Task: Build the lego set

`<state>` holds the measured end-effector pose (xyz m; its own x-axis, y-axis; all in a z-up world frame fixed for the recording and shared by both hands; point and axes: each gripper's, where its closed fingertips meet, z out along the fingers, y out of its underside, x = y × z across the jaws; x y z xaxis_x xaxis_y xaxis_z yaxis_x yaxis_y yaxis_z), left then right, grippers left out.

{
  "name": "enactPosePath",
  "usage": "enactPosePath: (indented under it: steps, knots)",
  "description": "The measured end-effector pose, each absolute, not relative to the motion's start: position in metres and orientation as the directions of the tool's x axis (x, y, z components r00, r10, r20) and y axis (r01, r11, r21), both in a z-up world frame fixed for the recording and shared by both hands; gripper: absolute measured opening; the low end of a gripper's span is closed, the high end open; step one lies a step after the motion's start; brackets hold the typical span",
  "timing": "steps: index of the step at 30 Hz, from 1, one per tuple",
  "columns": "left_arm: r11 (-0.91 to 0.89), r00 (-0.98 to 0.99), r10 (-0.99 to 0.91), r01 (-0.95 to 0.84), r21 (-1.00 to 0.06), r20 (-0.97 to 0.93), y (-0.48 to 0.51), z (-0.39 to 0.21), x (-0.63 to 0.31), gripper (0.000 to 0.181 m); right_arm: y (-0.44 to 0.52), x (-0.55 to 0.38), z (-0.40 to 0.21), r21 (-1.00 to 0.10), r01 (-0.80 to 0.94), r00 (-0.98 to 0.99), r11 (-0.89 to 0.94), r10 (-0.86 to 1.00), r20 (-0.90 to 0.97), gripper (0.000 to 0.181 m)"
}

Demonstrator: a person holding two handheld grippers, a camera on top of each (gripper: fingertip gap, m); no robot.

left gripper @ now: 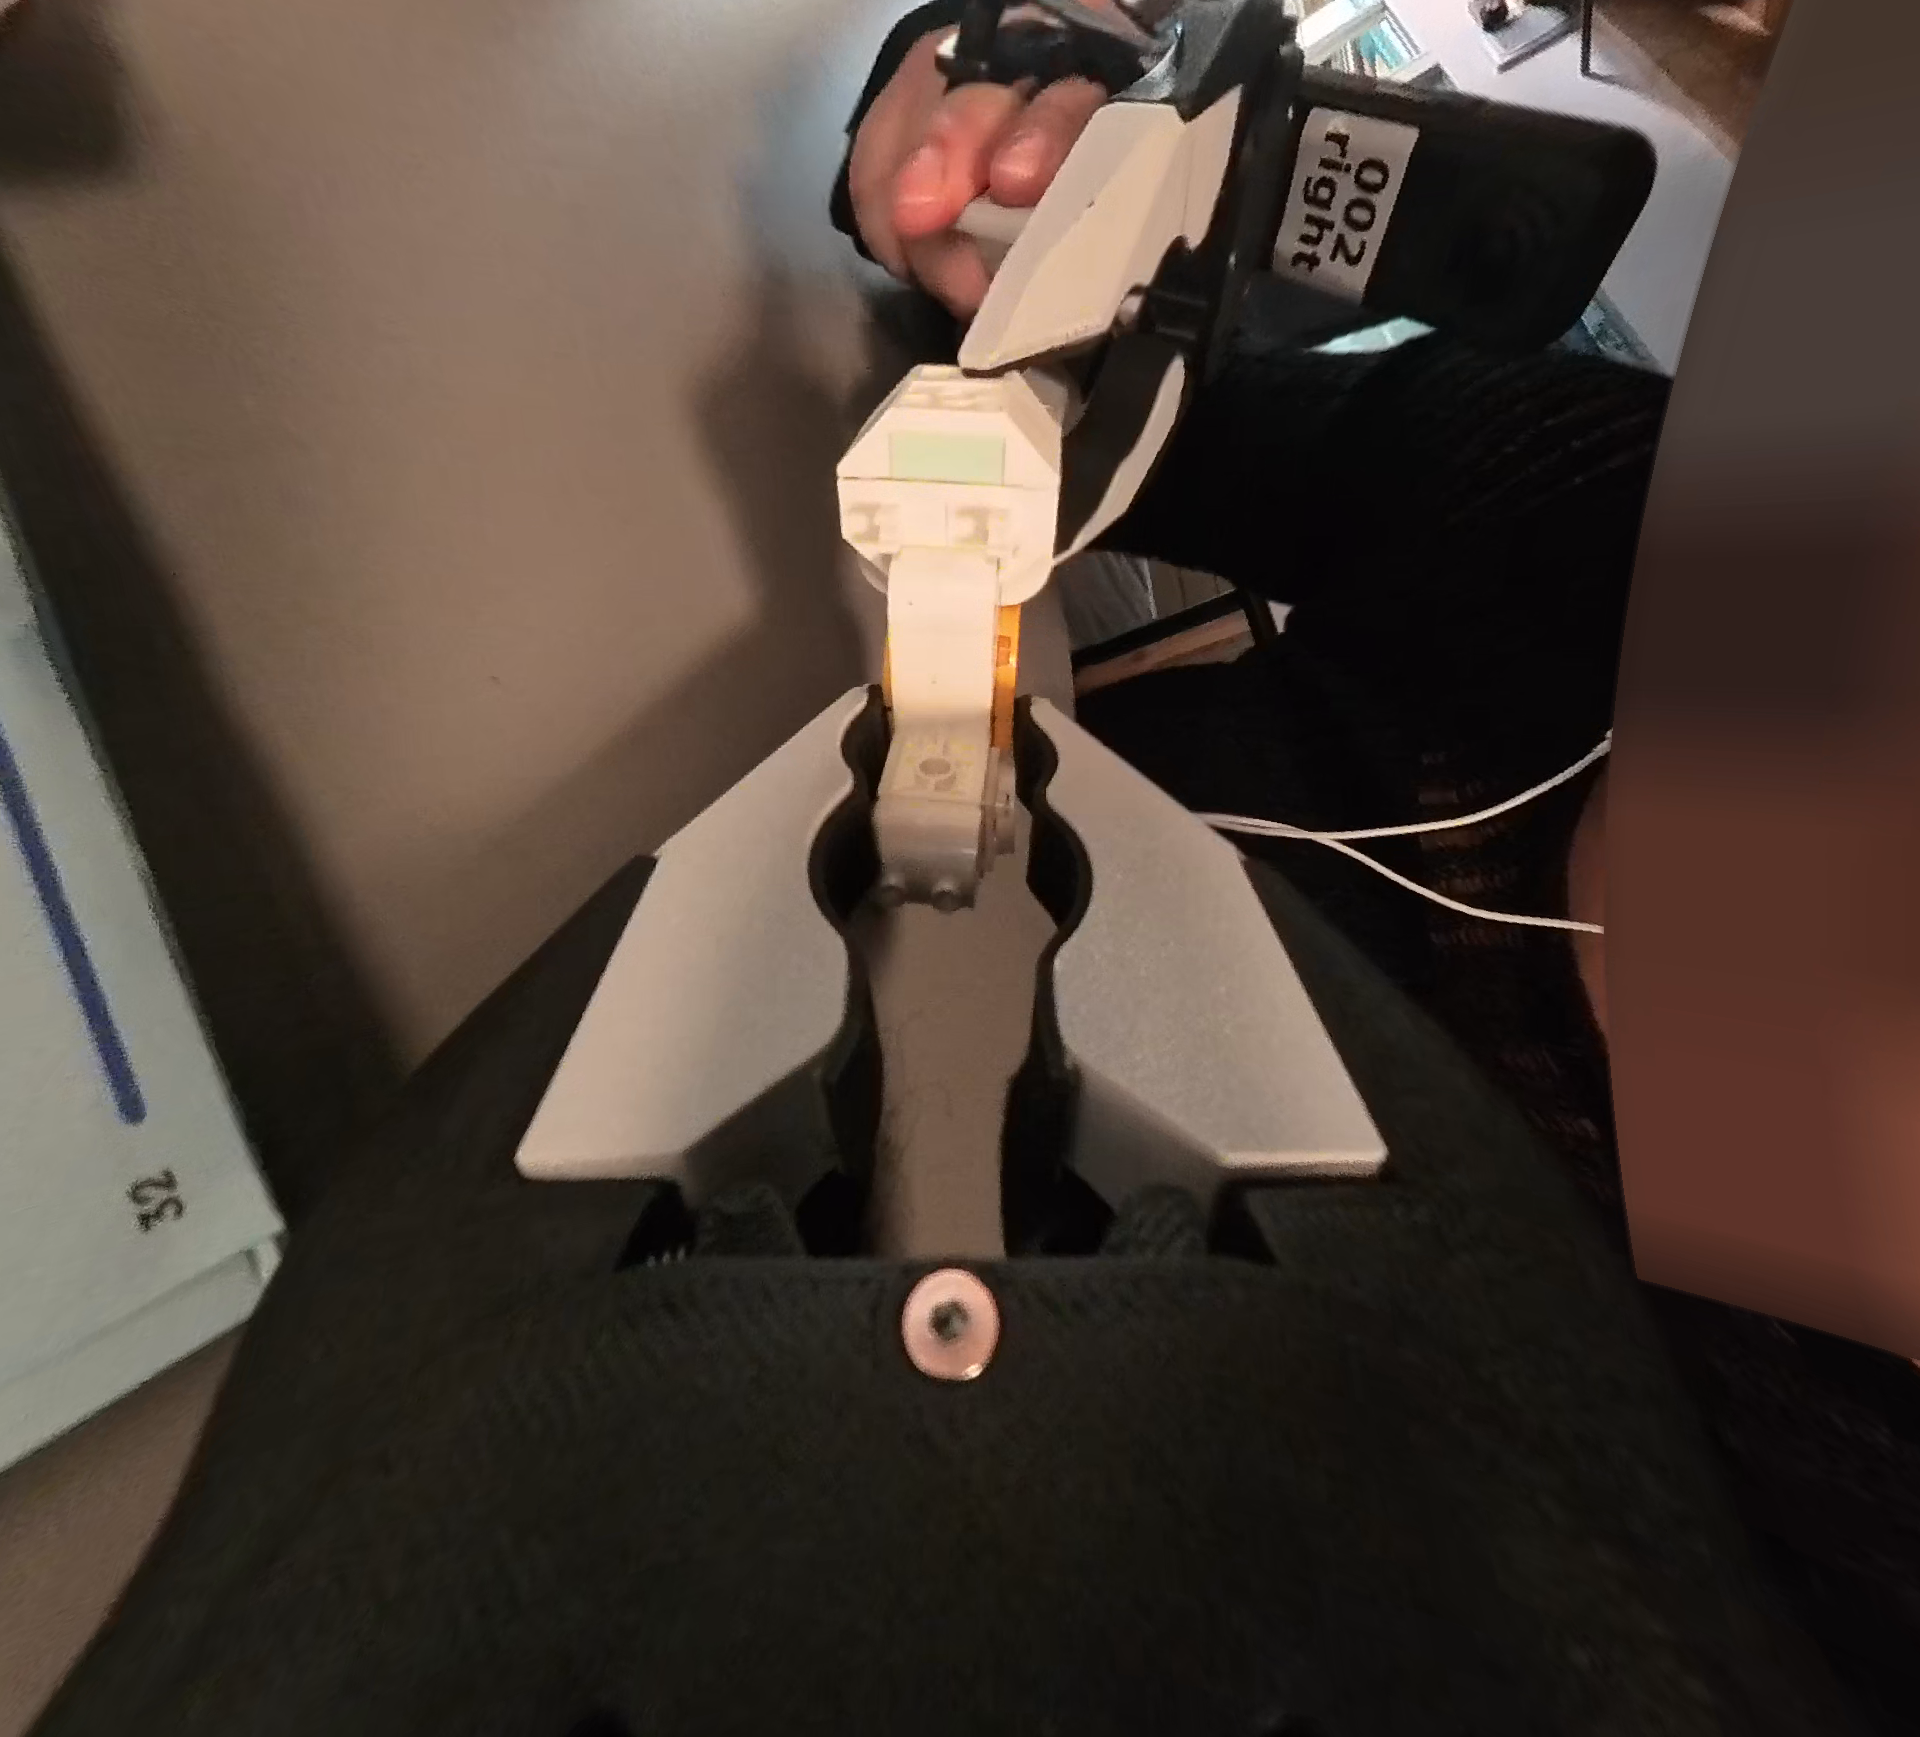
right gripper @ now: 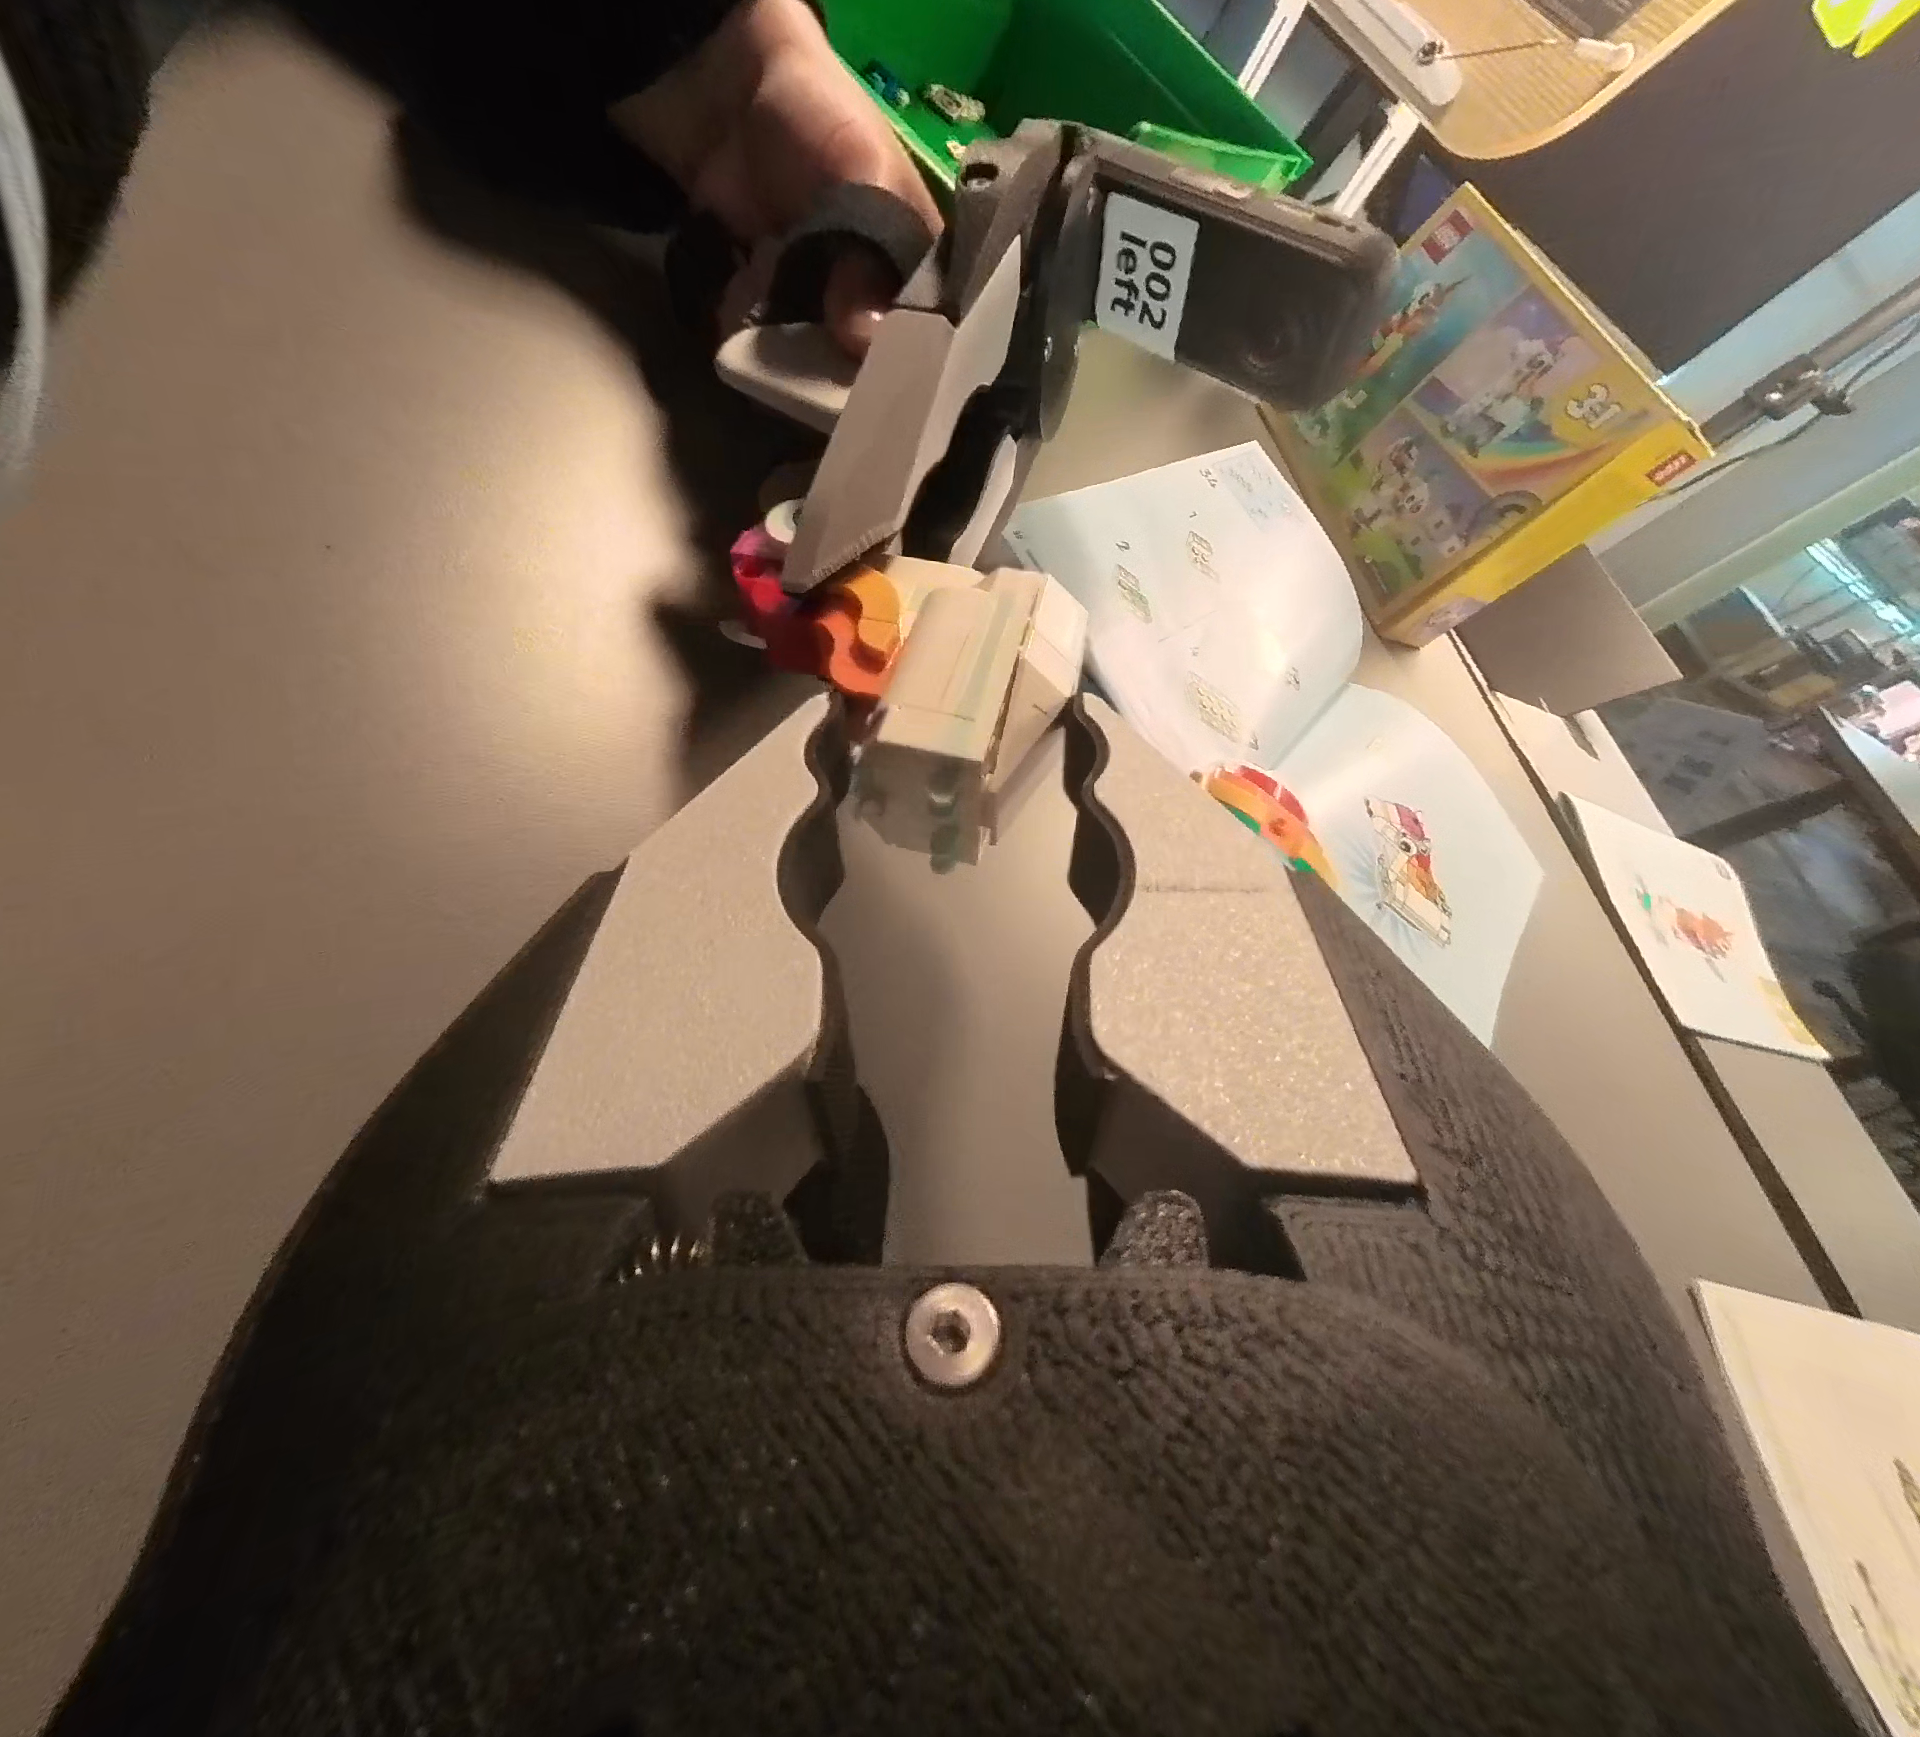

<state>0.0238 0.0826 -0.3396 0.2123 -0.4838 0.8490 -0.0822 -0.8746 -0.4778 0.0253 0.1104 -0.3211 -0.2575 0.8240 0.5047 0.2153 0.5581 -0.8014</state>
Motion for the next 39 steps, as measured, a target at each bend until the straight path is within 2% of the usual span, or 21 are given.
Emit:
enactPosePath:
  steps: [3, 7, 11, 16, 21, 35, 39]
  knots:
    - [-0.868, 0.234, -0.487, -0.028, -0.495, 0.841, 0.091, -0.337, 0.023, 0.023, 0.122, 0.024, -0.317, -0.745, 0.264, -0.183, 0.612, 0.791, 0.584, 0.043]
    - [-0.854, 0.282, -0.490, 0.032, -0.519, 0.825, 0.102, -0.337, 0.021, 0.023, 0.145, 0.025, -0.312, -0.639, 0.419, -0.093, 0.646, 0.730, 0.677, 0.060]
    - [-0.813, 0.341, -0.527, 0.064, -0.578, 0.779, 0.110, -0.336, 0.024, 0.023, 0.149, 0.022, -0.322, -0.464, 0.553, -0.115, 0.692, 0.615, 0.780, 0.063]
    - [-0.774, 0.366, -0.567, 0.069, -0.629, 0.738, 0.110, -0.333, 0.031, 0.023, 0.168, 0.021, -0.332, -0.280, 0.687, -0.120, 0.671, 0.484, 0.867, 0.062]
    - [-0.765, 0.372, -0.582, 0.053, -0.642, 0.724, 0.106, -0.334, 0.038, 0.023, 0.173, 0.018, -0.330, -0.145, 0.717, -0.144, 0.681, 0.349, 0.926, 0.044]
    - [-0.782, 0.404, -0.566, 0.014, -0.624, 0.719, 0.105, -0.343, 0.040, 0.022, 0.172, 0.011, -0.330, -0.080, 0.675, -0.152, 0.734, 0.244, 0.958, 0.038]
    - [-0.783, 0.406, -0.566, 0.006, -0.621, 0.718, 0.104, -0.344, 0.040, 0.022, 0.172, 0.011, -0.332, -0.101, 0.666, -0.151, 0.739, 0.266, 0.952, 0.038]
